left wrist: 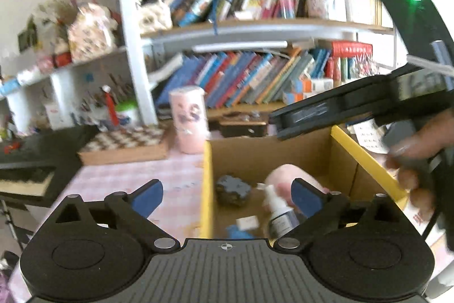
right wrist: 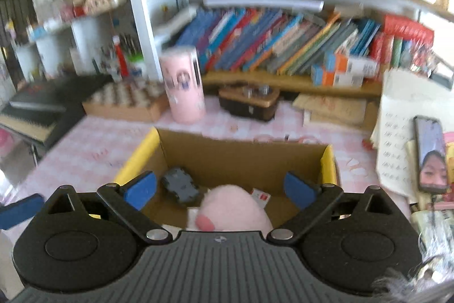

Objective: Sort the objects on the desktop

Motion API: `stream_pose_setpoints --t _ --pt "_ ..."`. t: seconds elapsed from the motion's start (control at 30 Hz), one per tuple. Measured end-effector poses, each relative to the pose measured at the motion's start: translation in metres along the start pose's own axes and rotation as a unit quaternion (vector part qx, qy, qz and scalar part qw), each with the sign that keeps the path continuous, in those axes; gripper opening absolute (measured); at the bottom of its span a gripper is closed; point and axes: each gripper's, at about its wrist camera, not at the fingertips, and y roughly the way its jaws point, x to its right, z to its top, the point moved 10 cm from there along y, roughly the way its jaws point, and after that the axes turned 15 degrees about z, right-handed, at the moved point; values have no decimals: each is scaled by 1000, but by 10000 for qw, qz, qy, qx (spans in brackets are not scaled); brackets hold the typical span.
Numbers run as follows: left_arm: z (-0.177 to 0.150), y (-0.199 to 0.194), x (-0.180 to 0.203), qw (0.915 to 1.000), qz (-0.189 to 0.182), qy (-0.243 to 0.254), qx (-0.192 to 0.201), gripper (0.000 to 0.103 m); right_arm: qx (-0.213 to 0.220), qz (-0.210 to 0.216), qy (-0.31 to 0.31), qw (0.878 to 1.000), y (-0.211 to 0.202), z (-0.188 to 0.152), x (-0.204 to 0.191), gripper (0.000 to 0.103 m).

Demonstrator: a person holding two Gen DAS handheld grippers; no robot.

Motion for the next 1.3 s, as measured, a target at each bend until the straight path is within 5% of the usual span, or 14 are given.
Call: stream_pose_setpoints --t 0.23,0.53,0.67,1.3 --pt "-12 -51 -69 9994 129 -235 211 102 643 -340 -36 9973 -76 -15 -35 97" --pt "-43 -84 -127 9975 80 -663 -226 102 701 -675 17 9953 -125 -69 -99 97" --pt "-55 -101 -149 9958 249 -870 -105 102 678 -752 -19 9949 -137 -95 -131 97" --pt "-136 -154 -179 9969 524 -377 -447 102 252 -1170 252 9925 -162 -212 -220 98"
